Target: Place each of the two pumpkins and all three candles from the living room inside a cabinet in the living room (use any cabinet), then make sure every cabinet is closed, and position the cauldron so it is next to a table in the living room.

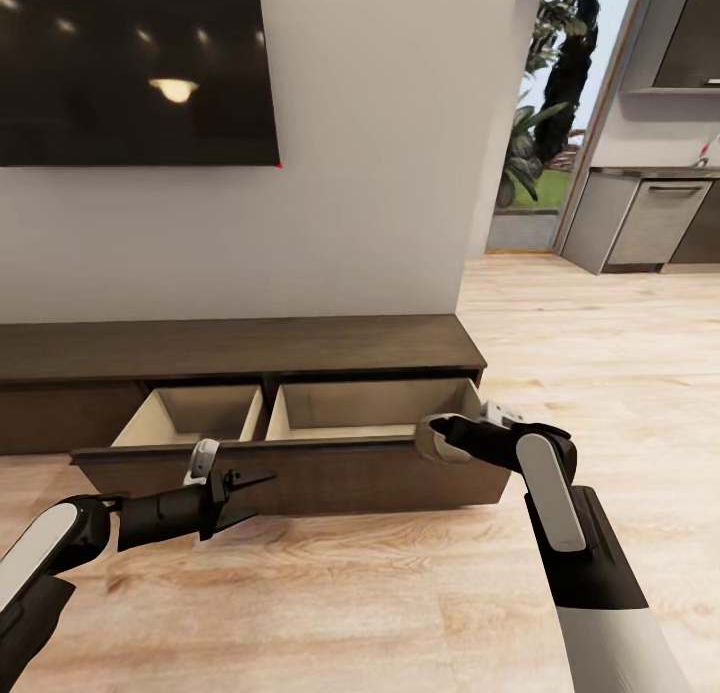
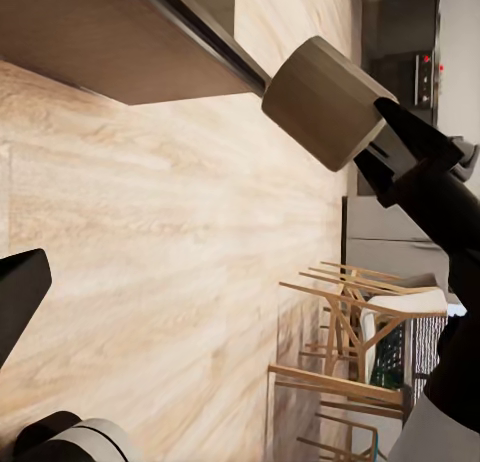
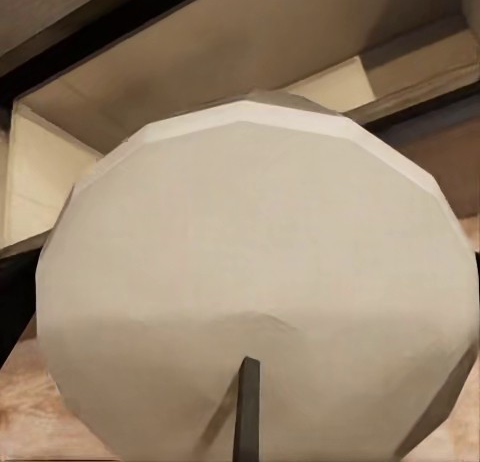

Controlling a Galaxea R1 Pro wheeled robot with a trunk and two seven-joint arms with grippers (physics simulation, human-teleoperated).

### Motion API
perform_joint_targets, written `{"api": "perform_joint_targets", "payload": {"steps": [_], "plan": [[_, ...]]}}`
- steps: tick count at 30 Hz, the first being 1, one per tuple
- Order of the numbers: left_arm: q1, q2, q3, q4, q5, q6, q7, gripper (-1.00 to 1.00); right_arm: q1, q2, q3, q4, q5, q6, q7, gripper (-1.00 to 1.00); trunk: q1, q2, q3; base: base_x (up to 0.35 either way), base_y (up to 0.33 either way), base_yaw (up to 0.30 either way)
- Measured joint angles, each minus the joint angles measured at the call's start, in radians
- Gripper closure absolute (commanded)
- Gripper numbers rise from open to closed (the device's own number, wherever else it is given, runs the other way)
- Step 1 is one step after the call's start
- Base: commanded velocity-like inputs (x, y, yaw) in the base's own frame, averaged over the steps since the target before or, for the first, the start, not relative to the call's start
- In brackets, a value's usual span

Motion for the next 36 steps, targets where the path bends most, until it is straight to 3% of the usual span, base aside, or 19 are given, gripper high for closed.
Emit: {"api": "perform_joint_targets", "payload": {"steps": [22,36], "plan": [[0.0,0.0,-0.004,0.0,0.0,0.0,0.0,-1.0,0.0,0.0,-0.002,0.009,0.001,0.001,0.016,1.0,0.0,0.0,0.0,0.109,-0.013,0.0],[0.0,0.0,-0.006,0.0,0.0,0.0,0.0,-1.0,0.0,0.001,-0.003,0.011,0.002,0.002,0.016,1.0,0.0,0.0,0.0,0.22,-0.166,0.0]]}}
